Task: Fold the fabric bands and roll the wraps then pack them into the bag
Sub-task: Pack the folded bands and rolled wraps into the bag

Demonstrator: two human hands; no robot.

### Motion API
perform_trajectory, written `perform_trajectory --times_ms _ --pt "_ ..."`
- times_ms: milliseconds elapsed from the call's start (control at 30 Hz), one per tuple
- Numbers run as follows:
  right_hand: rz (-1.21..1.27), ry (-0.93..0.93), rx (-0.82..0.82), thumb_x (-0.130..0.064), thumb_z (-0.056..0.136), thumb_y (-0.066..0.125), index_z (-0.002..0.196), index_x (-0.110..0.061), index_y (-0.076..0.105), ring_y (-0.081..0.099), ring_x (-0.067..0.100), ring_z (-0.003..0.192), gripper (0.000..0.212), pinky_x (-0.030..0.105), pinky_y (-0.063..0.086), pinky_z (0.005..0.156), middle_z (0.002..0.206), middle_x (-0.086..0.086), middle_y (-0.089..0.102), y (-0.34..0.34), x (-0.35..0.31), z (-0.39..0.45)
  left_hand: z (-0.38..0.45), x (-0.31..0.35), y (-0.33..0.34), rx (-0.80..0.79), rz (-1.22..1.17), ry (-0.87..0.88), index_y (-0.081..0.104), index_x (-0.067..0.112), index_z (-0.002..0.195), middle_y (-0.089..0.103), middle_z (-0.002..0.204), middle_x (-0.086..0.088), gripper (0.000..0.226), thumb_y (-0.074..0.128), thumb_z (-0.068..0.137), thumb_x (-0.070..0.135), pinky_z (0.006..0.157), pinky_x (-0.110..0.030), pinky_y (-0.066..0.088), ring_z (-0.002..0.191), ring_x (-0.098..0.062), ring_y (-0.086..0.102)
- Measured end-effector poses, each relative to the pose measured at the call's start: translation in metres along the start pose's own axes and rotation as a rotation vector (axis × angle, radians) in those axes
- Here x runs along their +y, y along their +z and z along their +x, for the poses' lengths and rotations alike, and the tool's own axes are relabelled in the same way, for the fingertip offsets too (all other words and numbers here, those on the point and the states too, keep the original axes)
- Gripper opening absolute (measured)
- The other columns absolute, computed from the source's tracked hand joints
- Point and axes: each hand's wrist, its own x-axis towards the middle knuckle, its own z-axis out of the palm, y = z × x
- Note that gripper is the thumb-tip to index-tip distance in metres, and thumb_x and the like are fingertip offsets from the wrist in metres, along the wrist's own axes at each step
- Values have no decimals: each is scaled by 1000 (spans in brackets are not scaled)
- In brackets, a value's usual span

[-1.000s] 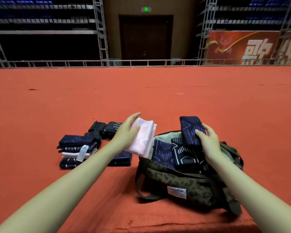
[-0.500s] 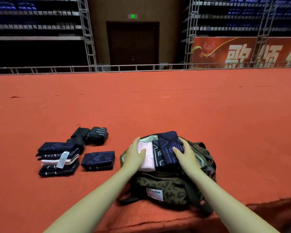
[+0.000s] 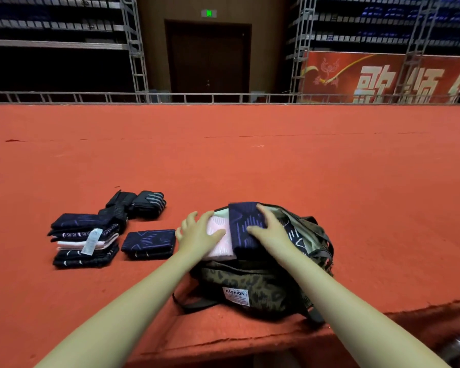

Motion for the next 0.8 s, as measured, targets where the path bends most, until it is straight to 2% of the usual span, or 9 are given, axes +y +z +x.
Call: perform_trajectory --times_ms 100,200,267,333,400,500,567,667,800 --pt "-401 -79 55 -19 90 55 143 -17 36 39 25 128 56 31 33 103 136 9 39 16 8 -7 2 -12 -9 24 -206 -100 36 26 142 27 148 -11 54 48 92 45 110 -44 22 136 -31 25" --pt "-712 -184 153 -18 89 49 141 -15 39 20 29 137 53 42 25 110 144 13 28 24 -1 -9 3 -29 -16 -101 -413 -289 41 14 140 39 142 -16 50 45 96 37 105 -38 32 128 -31 39" --pt "-740 -318 169 -18 85 45 133 -15 50 25 29 134 49 46 25 109 139 11 37 27 -15 -8 -1 -36 -20 -208 -619 -346 60 9 116 60 112 -10 30 48 96 28 78 -30 43 92 -20 55" --pt "-693 -451 122 -23 83 45 124 -16 59 36 27 127 43 44 30 104 126 9 48 34 -29 -4 -4 -37 -24 -232 -766 -377 65 13 91 57 79 -2 16 52 95 23 58 -25 34 66 -13 45" --pt "-717 -501 31 -32 87 49 126 -22 58 38 24 125 41 40 33 101 126 6 50 45 -36 0 -1 -40 -25 -225 -929 -438 68 13 87 61 78 -3 13 60 90 22 59 -25 37 67 -15 50" --pt "-823 -426 -93 -53 85 44 132 -31 51 34 23 129 53 37 29 103 134 3 45 52 -23 9 1 -41 -26 -250 -1123 -505 69 4 99 69 93 -11 22 65 87 23 69 -28 47 80 -22 61" --pt "-861 -383 -156 -58 86 47 136 -36 46 29 22 133 55 36 23 106 139 1 40 49 -9 13 3 -38 -25 -241 -1200 -491 68 1 105 69 98 -15 27 64 87 21 75 -31 50 85 -25 64" --pt "-834 -380 -172 -54 89 51 138 -37 45 26 18 134 52 35 20 108 141 -2 39 45 -1 15 8 -30 -30 -134 -1270 -373 66 0 108 69 99 -15 23 59 89 10 73 -28 53 84 -23 65" --pt "-807 -345 -147 -54 90 49 133 -39 49 28 17 133 46 33 22 107 138 -4 41 45 1 19 11 -17 -47 -58 -1178 -156 69 4 102 71 92 -9 18 55 91 6 73 -25 53 81 -19 65"
